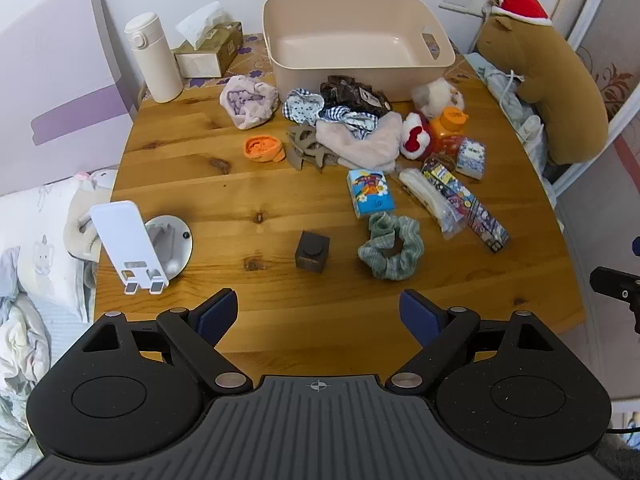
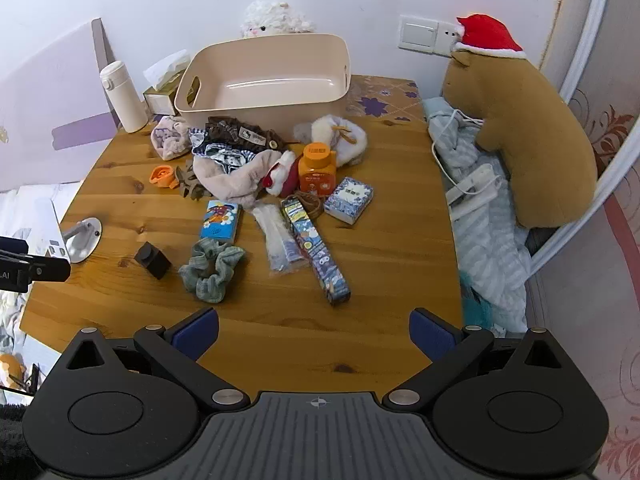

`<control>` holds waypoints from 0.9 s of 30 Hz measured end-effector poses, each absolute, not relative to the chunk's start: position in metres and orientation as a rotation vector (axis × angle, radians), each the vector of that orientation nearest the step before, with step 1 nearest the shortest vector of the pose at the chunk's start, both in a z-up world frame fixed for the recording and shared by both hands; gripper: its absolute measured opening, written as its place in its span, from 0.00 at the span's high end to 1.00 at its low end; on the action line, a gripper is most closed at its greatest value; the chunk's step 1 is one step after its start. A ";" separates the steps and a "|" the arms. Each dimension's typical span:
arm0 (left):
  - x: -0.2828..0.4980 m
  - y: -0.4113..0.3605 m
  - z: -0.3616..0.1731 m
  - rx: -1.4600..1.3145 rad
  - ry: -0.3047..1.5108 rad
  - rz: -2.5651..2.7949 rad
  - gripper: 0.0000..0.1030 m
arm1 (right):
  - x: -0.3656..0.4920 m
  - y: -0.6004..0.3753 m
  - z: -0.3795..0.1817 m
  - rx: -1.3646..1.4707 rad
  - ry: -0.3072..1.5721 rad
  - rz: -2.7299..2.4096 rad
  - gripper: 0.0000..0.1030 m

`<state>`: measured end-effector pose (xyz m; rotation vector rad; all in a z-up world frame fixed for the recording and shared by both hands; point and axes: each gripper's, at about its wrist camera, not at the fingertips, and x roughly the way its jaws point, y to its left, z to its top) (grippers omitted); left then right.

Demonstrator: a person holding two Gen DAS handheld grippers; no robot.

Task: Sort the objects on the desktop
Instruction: 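Move the left tool toward the black cube while the right tool approaches the blue stick package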

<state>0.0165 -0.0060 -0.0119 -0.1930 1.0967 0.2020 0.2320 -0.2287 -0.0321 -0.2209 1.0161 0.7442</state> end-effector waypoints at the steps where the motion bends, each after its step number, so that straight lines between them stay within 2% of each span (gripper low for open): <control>1: 0.019 -0.007 -0.012 -0.195 1.097 0.210 0.13 | 0.235 -0.228 -0.033 -0.222 1.016 0.750 0.00; 27: 0.090 -0.007 -0.046 -0.347 1.093 0.537 0.13 | 0.323 -0.196 -0.071 -0.324 1.047 0.904 0.00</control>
